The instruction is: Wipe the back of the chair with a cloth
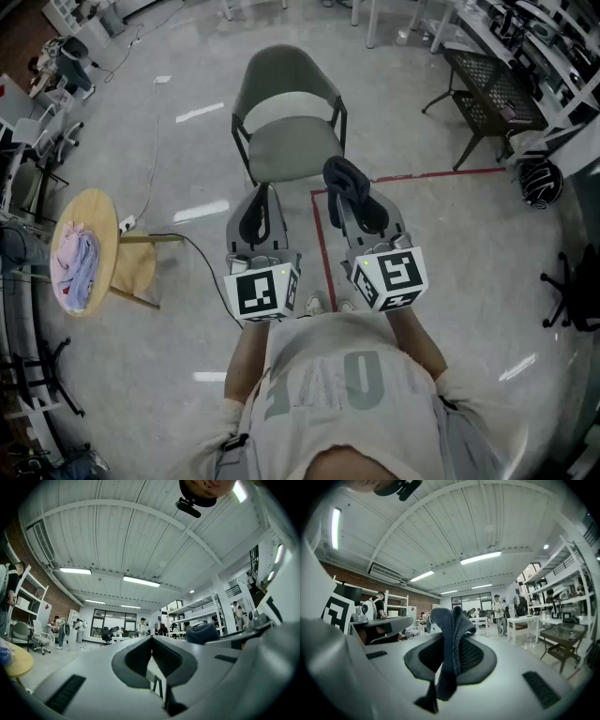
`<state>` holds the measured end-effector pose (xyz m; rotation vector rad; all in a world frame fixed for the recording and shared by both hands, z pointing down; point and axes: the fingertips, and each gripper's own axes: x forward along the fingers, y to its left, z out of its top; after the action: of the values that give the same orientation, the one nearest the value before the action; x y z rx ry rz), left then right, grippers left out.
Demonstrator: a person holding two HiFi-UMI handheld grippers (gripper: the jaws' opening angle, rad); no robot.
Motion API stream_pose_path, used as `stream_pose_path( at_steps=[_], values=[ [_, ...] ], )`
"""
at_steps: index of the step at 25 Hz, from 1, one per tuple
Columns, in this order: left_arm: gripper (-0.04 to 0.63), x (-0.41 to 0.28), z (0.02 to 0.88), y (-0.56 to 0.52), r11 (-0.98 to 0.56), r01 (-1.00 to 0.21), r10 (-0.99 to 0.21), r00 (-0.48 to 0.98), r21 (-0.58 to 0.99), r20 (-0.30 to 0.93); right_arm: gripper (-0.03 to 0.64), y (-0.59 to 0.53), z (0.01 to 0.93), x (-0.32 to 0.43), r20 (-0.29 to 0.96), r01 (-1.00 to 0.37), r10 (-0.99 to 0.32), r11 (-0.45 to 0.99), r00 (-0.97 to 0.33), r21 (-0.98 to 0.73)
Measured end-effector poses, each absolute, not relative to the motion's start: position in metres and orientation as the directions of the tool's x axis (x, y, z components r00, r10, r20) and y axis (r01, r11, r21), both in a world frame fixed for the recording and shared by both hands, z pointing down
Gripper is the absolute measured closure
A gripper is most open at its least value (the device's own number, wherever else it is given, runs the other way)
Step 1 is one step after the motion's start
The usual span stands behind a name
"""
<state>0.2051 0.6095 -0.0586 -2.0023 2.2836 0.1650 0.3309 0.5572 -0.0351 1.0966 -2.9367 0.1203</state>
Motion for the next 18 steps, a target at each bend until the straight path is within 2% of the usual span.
stream_pose_path(
  at_steps=[11,18],
  values=[
    [0.58,0.175,-0.054,0.627,0.168,-0.985,-0.972,-0.171,0.031,-0.162,0.557,0.565,-0.026,0.308,0.071,-0.637,-0.634,0.77,-0.77,-0.04],
    [0.58,0.126,-0.044,0.644,0.201,-0.979,-0.962,-0.205,0.044,-0.179,0.557,0.573,-0.012,0.282,0.088,-0.622,-0.617,0.781,-0.782,-0.053]
  ],
)
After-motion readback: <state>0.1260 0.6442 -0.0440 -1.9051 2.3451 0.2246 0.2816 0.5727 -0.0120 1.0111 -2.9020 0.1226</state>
